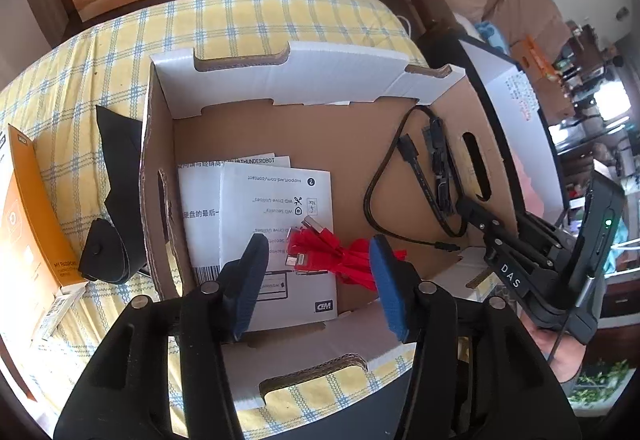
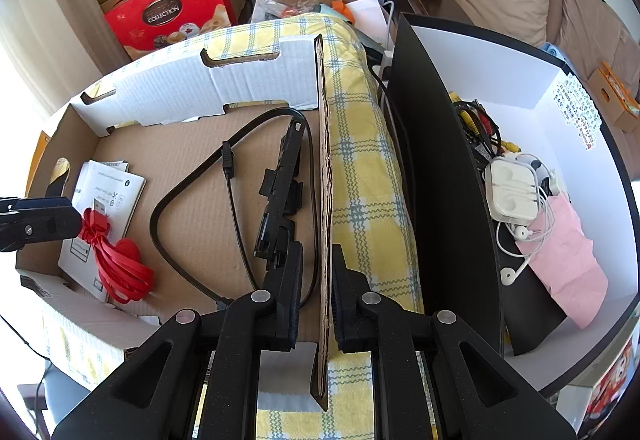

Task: Organize objects

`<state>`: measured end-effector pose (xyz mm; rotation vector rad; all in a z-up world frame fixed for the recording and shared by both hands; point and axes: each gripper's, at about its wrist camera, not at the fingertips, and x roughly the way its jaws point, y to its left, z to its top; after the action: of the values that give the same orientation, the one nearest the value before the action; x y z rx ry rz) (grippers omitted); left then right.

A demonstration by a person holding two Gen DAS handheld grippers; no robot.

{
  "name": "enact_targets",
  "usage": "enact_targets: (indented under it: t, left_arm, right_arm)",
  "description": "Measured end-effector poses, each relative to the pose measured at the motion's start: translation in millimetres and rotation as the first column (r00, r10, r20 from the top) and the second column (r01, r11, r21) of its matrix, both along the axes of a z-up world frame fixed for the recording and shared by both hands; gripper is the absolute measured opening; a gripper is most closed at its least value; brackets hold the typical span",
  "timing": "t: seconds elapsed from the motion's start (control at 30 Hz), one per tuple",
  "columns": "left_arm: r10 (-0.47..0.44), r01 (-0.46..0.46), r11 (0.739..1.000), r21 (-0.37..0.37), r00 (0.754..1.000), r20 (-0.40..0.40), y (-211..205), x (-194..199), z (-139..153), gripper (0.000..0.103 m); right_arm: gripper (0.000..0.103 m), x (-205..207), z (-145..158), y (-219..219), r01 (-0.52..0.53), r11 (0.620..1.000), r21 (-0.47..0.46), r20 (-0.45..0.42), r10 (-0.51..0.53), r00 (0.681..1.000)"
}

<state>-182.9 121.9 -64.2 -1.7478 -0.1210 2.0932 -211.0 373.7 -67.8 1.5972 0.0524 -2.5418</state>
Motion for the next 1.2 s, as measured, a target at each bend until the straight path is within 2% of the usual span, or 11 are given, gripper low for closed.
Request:
enact_targets:
  t: [0.1,0.27,0.37,0.43,0.6,0.7,0.8,0.93,1.0,1.03,1.2]
  left_arm:
    - [-0.019,0.019,1.000,0.006,1.000,-0.024,0,4,8,0.049]
    - [-0.092,0.092,0.996,-0.018,0.996,-0.010,9,15,9,0.047]
    - [-0.123,0.123,0.992,-0.002,0.992,0.024,13,21,4,0.041]
    - [-0.129,0.129,0.992,0.019,0.990,0.055,15,21,-2,0.041]
    - [-0.064,0.053,0.996,0.077,0.987,0.145,17,7,-19,0.041]
    - [0.003,-0.021,0.993,0.114,0.987,0.159,14,-4,-22,0.046]
    - [0.051,-0.068,0.992,0.102,0.987,0.155,15,-15,-24,0.051]
    - [0.044,-0.057,0.995,0.076,0.985,0.166,24,-19,-32,0.051]
    - [0.036,-0.043,0.998,0.054,0.992,0.123,28,-17,-28,0.037]
    - [0.028,-0.033,0.998,0.046,0.994,0.109,30,-16,-27,0.026]
    - [0.023,-0.027,0.999,0.047,0.997,0.079,32,-11,-23,0.014]
  right_arm:
    - [0.012,0,0,0,0.001,1.000,-0.003,0.000,-0.001,1.000]
    - [0.012,0,0,0,0.001,1.000,0.000,0.001,-0.001,1.000]
    - [0.012,0,-1,0,0.001,1.000,-0.002,0.000,-0.001,1.000]
    - [0.012,0,-1,2,0.002,1.000,-0.005,0.001,-0.002,1.000]
    - [0.012,0,-1,1,0.003,1.000,-0.004,0.001,-0.003,1.000]
    - [0.012,0,-2,1,0.001,1.000,-0.007,0.001,-0.001,1.000]
    - [0.013,0,-2,2,0.003,1.000,-0.003,0.001,-0.003,1.000]
    - [0.012,0,-3,3,0.004,1.000,-0.007,0.002,-0.004,1.000]
    - [0.012,0,-3,3,0.004,1.000,-0.009,0.002,-0.004,1.000]
    - [0.013,0,-3,3,0.004,1.000,-0.010,0.002,-0.003,1.000]
    - [0.012,-1,-3,4,0.003,1.000,-0.010,0.002,-0.003,1.000]
